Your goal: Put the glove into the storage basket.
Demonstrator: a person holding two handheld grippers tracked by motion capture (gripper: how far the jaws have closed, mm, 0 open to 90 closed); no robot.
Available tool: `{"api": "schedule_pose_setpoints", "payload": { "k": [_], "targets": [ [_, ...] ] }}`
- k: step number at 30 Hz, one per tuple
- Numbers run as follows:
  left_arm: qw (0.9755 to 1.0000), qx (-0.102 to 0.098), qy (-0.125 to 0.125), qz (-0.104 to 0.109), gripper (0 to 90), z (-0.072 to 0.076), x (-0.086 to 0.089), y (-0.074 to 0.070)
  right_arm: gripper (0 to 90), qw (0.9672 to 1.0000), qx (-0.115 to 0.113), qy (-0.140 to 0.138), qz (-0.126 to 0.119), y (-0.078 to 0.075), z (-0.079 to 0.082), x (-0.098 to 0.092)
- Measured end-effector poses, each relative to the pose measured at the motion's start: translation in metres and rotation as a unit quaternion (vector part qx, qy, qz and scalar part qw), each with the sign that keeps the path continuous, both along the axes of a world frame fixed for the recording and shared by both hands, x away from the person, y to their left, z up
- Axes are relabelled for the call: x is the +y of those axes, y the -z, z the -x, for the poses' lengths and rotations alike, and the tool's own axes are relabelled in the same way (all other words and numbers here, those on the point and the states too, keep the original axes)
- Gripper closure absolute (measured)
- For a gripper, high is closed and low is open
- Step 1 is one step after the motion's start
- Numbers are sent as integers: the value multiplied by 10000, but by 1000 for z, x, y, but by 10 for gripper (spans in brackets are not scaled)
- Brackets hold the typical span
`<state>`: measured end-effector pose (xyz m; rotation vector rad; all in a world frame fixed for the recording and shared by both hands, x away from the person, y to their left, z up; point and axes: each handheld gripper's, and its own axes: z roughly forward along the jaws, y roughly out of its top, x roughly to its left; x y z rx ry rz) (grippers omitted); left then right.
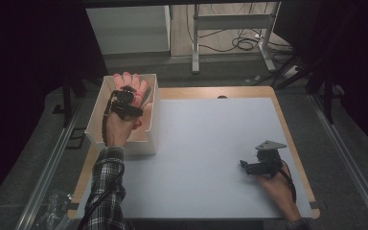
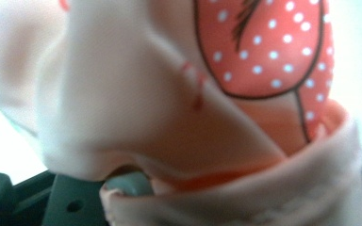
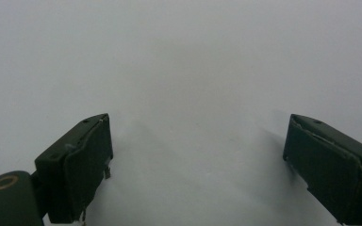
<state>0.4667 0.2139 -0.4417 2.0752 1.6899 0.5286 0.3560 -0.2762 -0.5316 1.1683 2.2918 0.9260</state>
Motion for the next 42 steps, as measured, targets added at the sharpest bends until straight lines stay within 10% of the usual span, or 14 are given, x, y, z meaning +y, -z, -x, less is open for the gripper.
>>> {"api": "schedule_pose_setpoints", "payload": {
  "k": [17, 26, 42],
  "targets": [
    [9963, 802, -30, -314, 370, -24, -16, 39, 90, 10000, 0, -3, -3, 0, 0, 0],
    [9917, 1211, -50, -433, 198, -33, -16, 53, 90, 10000, 4, -5, -5, 0, 0, 0],
    [9967, 789, -12, -183, 43, -19, -8, 29, 90, 10000, 2, -5, -4, 0, 0, 0]
  ]
}}
